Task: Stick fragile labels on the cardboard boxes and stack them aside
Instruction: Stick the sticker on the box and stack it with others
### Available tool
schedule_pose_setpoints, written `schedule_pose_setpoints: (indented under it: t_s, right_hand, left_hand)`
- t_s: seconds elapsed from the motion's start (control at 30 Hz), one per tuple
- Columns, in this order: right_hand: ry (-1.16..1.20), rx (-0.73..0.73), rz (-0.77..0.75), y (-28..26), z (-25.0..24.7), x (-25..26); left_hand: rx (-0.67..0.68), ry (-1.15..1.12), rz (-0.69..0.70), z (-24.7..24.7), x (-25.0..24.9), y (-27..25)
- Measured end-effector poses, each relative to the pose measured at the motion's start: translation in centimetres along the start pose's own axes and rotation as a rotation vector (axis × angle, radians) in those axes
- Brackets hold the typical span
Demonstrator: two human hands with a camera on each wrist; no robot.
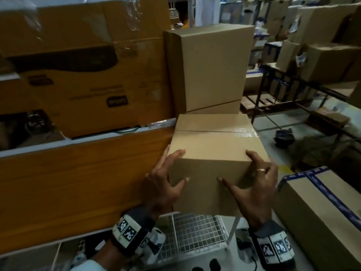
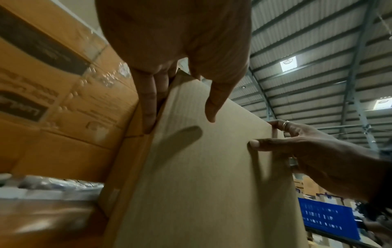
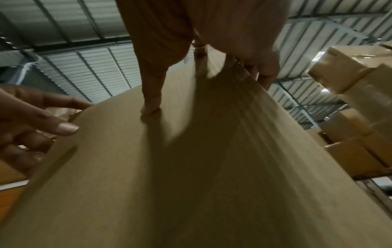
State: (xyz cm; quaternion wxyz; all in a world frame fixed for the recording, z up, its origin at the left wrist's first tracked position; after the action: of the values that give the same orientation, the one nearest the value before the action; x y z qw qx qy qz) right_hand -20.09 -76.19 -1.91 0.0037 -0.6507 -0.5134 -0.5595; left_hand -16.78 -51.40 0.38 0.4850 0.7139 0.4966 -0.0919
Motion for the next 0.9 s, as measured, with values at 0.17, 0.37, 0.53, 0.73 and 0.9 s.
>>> schedule_pose_setpoints:
  t_s: [0.17, 0.37, 0.53, 0.73, 0.9]
  right_hand:
    - [0.096, 0.034, -0.055, -2.3, 1.2, 4.8]
    - [0.226, 0.134, -0.113, -5.3, 5.6, 13.0]
    - [0.277, 0.244, -0.167, -10.0, 10.8, 20.4]
    - [0.293, 0.375, -0.262, -16.5, 17.2, 27.7]
    - [0.297, 0.445, -0.279, -20.6, 22.2, 32.4]
  left_hand:
    - [-0.016, 0.090, -0.014, -6.8, 1.8, -1.2]
    - [-0.125, 0.150, -0.100, -16.4, 4.5, -3.2]
    - [-0.230, 0.203, -0.148, -25.6, 8.4, -6.1]
    - [-0.274, 0.263, -0.227, -36.4, 14.4, -10.2]
    - [-0.257, 0.264, -0.282, -42.9, 19.4, -11.8]
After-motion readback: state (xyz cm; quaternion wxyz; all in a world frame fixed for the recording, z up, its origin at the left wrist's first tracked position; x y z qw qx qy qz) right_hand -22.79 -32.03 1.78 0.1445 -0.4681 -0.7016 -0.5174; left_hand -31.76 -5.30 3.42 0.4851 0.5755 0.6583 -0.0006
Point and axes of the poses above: each hand's wrist, its own y-axis towards the middle knuckle, its own z-axis out of the palm, x = y × z, the point moved 2 cm from there along y, towards the middle knuckle, and after that the axes turned 9 degrees about -x, right-handed, at the moved point
